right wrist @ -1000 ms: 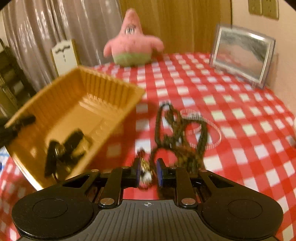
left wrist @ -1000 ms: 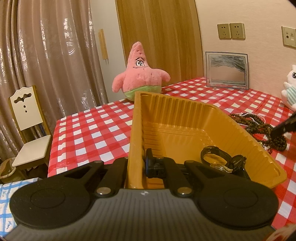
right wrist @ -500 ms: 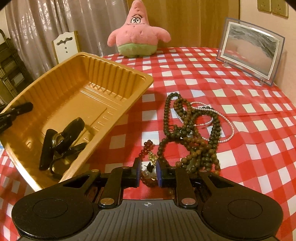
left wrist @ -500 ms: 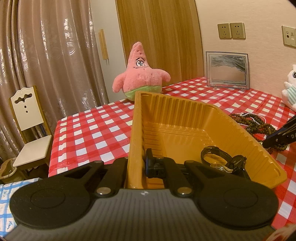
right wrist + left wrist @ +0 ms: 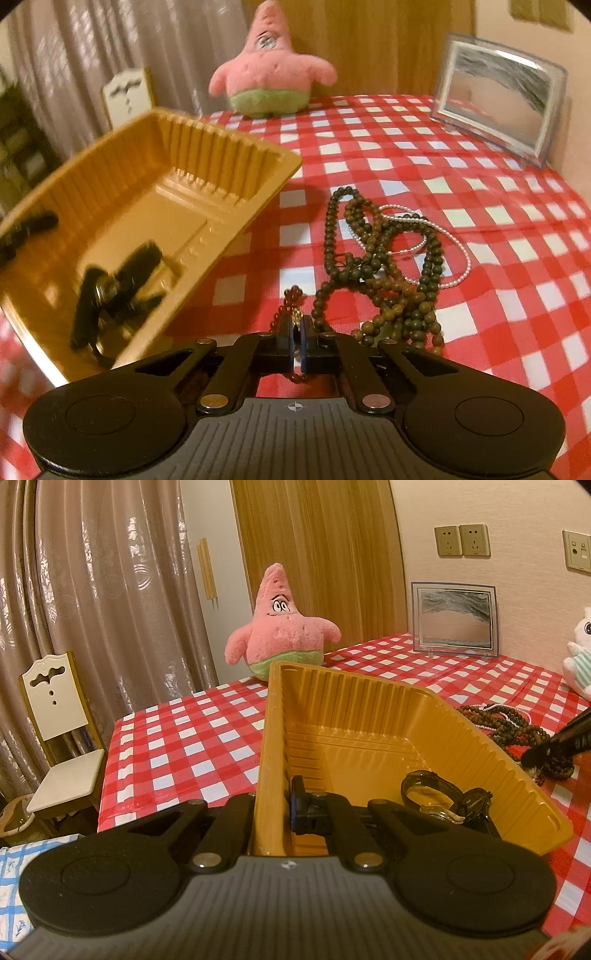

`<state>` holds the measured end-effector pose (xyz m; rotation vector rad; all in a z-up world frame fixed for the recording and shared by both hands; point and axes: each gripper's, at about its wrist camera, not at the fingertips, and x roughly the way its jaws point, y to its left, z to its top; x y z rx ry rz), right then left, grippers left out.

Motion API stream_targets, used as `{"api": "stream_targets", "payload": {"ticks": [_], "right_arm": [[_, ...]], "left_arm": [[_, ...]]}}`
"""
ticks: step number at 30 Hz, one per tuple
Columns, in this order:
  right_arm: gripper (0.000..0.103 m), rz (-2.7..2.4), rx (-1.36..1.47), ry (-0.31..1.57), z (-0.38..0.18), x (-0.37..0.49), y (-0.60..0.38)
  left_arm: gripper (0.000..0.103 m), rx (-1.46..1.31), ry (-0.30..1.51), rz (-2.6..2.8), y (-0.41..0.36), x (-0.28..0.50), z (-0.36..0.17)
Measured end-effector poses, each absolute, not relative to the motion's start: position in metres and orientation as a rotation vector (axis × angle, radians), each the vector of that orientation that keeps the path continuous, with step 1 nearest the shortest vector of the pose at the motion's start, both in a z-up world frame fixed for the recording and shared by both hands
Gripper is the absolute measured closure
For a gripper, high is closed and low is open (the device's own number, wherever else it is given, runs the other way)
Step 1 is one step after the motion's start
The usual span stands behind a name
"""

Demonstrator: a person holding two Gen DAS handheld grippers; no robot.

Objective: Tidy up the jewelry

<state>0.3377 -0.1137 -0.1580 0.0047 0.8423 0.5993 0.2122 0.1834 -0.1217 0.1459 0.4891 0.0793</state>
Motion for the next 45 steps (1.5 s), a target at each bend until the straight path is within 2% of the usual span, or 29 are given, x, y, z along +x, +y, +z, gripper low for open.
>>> {"api": "stream_targets", "payload": {"ticks": [6,11,29,33,36,45], "right_arm": [[0.1,0.653,0.29,0.822,-0.129,0.343,-0.135],[0.1,0.745,0.373,0.805,-0.109,0.341,-0.12],[0.1,0.993,0.194,0.891,-0.13,0.307,-0.006],[0.094,0.977,0.172,0.867,-0.128,0.305,-0.007],[0.074,0.96,0.192,0.836,-0.119,0.308,-0.017],[0.074,0.722,0.221,0.773,-0.107,0.32,-0.087]], "left_arm": [[0.099,0.145,0.489,0.08,0.183,0.212,-0.122],[0.099,0.145,0.489,0.079,0.183,0.212,-0.122],[0.099,0.145,0.486,0.079,0.187,0.212,-0.123],[0.099,0.145,0.487,0.08,0.186,0.212,-0.123],[0.099,0.143,0.488,0.08,0.187,0.211,-0.124],[0.099,0.139,0.489,0.083,0.187,0.21,-0.126]]}}
